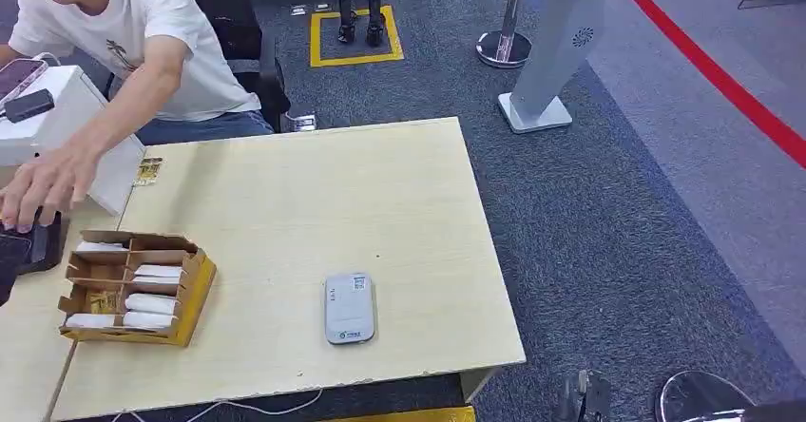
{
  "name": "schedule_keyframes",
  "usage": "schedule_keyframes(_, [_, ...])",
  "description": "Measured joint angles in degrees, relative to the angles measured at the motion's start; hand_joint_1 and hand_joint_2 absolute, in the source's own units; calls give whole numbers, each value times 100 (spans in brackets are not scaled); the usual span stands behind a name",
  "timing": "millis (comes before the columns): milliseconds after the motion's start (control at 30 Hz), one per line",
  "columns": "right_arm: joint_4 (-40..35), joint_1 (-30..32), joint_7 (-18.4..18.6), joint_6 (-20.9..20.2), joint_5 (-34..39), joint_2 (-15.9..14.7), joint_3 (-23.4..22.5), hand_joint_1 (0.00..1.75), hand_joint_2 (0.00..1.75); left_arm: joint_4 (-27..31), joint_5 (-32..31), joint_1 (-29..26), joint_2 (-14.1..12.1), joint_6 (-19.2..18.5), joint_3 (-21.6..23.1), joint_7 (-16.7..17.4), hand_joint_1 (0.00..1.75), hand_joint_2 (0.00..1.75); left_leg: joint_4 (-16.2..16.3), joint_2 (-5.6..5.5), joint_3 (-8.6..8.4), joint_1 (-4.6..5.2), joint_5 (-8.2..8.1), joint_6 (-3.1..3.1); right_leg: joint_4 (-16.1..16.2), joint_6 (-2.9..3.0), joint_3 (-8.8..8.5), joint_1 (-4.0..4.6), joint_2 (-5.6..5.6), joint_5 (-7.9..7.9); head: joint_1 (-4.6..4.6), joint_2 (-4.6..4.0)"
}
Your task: Pass the card to the sensor for recognition and then transmit it.
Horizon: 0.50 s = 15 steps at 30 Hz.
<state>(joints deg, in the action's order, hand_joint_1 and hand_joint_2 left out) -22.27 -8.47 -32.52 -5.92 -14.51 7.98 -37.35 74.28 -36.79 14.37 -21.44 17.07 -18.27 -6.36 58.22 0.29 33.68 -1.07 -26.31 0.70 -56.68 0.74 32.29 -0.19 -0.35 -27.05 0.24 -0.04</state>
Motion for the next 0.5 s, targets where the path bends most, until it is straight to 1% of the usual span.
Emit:
schedule_keyframes(100, [-33,-49,35,31,-24,-7,94,0,0,-503,-85,471,-70,-22,0,52,175,175,1,0,0,-1,2,-2,-1,2,0,1,0,2,0,0])
schedule_keyframes(233, [-81,-116,59,20,2,-31,179,0,0,-1004,-142,894,-107,-41,2,72,175,175,2,3,0,0,2,-2,0,2,1,0,4,2,0,0])
schedule_keyframes(500, [-140,-178,63,-48,72,-48,258,0,0,-1490,-229,1350,-100,-207,124,111,175,175,3,7,0,0,1,-2,1,2,8,0,11,2,0,0])
